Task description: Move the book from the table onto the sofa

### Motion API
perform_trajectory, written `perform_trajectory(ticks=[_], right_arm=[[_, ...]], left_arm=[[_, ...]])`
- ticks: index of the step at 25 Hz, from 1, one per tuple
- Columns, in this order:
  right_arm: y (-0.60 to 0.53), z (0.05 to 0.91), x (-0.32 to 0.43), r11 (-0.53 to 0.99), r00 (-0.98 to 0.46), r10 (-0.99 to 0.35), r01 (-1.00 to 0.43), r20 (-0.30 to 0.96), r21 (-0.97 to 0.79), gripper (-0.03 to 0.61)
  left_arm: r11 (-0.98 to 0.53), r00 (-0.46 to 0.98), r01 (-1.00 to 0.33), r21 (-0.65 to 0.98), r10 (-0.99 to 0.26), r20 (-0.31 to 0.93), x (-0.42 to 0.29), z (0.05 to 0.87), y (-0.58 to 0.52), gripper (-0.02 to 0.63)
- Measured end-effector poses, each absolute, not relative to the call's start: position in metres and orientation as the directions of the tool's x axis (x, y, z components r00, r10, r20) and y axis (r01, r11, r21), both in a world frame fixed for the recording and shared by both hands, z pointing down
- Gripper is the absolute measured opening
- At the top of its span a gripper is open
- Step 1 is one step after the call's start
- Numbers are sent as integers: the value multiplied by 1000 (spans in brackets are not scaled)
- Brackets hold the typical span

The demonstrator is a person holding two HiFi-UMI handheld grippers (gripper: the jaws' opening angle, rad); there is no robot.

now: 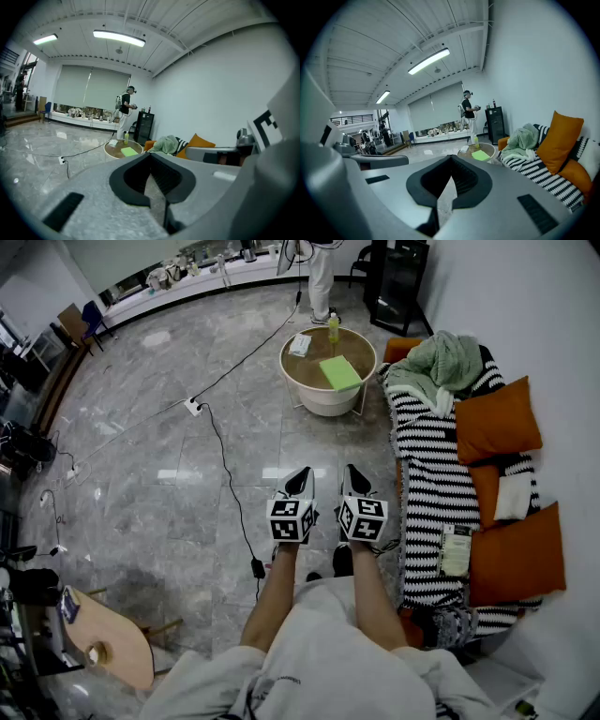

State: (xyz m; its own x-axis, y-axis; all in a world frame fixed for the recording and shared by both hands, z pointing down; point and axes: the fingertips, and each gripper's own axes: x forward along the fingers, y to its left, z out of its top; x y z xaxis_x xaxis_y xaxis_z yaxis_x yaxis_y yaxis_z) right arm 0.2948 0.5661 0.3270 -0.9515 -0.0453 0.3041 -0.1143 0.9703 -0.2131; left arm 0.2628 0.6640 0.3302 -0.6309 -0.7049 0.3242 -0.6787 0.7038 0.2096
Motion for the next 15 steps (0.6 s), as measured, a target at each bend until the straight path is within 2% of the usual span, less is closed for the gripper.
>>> perform_trajectory(ticks=[11,15], right_arm=[[531,340,252,962,-943,-80,-158,323,-222,6],[505,325,216,945,-960,-41,-127,278,-301,6]], left_arm=[[691,-611,-685,232,-718,334,213,338,630,9],[670,-602,-707,224,-738,306,179,325,595,9]])
